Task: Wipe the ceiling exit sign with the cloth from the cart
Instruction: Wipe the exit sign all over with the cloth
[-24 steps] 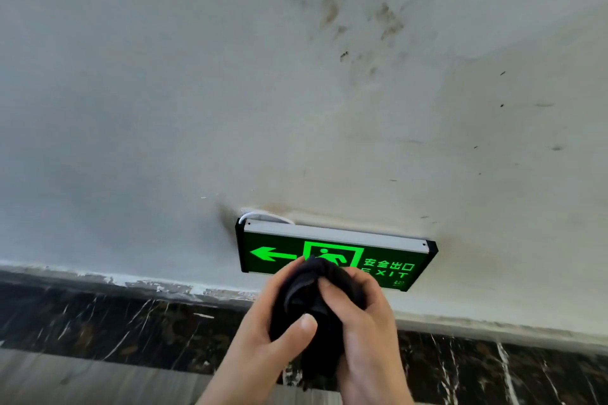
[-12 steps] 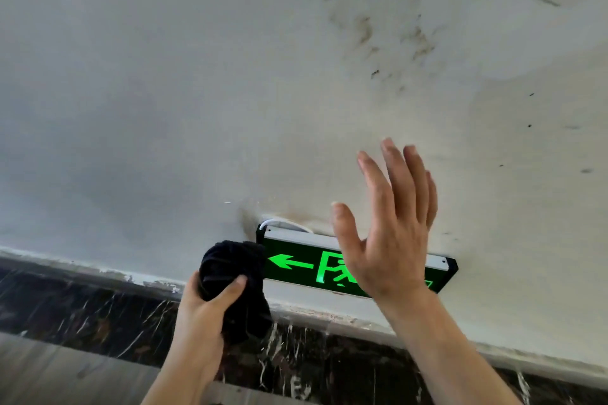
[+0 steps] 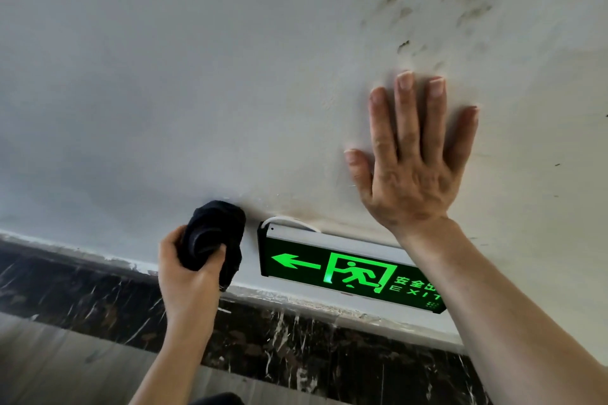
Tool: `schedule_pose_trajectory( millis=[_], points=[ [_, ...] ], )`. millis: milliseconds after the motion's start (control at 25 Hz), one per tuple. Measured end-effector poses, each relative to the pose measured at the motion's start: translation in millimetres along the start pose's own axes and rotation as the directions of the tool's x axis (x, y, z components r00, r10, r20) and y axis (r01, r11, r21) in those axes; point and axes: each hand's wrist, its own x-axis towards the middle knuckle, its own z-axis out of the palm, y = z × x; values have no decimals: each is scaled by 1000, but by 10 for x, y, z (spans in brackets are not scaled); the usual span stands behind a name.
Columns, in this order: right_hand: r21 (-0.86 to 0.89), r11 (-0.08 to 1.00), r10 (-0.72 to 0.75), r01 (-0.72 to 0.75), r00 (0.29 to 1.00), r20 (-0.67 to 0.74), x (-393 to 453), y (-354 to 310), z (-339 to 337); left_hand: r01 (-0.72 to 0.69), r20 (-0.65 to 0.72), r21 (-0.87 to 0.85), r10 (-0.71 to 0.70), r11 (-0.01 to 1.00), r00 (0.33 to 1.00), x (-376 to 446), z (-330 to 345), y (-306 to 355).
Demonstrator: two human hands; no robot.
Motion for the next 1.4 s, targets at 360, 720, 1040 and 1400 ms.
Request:
schedule_pose_trajectory(
  millis=[360,720,1040,1400],
  points=[
    [20,1000,13,-12,998,-54,-1,-11,43,-182,153,162,157,970,976,-68,339,-152],
    [28,999,26,-24,997,-69,7,-31,36,41,117,40,-45,998,992,25,334,-281],
    [18,1000,22,-21,997,-71,6,-38,49,377,134,59,-381,924,915,142,326,-718],
    [14,1000,20,-19,996,-83,5,-30,74,466,50,182,-481,866,875,114,420,-954]
  ],
)
